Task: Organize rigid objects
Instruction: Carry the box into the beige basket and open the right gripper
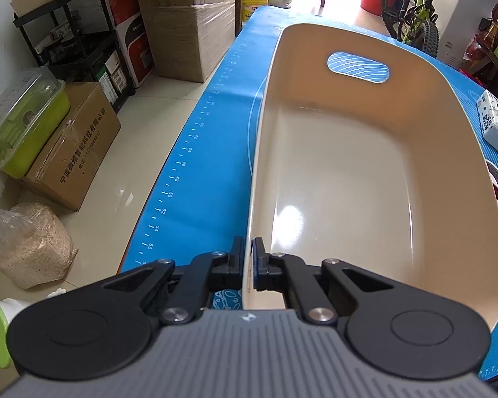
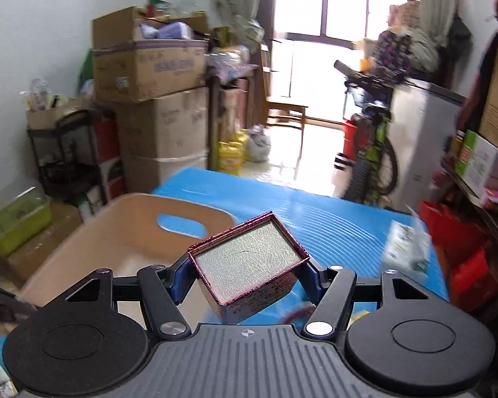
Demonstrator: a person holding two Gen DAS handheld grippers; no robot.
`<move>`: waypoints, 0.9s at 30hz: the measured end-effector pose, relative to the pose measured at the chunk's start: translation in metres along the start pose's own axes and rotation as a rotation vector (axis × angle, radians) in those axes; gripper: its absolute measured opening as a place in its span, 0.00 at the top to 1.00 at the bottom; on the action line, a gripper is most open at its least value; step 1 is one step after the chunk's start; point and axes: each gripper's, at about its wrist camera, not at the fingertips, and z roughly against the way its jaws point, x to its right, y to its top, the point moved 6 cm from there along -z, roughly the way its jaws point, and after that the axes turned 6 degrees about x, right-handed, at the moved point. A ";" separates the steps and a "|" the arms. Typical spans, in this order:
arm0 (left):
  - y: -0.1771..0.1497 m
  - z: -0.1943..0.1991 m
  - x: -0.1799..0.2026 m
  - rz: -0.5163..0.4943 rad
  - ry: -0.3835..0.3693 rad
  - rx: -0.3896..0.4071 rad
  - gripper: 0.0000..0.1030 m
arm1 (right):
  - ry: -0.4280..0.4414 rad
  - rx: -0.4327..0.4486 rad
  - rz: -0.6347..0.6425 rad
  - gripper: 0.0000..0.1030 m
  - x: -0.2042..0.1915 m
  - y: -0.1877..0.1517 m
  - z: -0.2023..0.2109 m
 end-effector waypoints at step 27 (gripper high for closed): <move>0.000 0.001 0.000 -0.003 0.002 0.004 0.94 | 0.144 -0.381 0.254 0.32 -0.117 -0.073 -0.086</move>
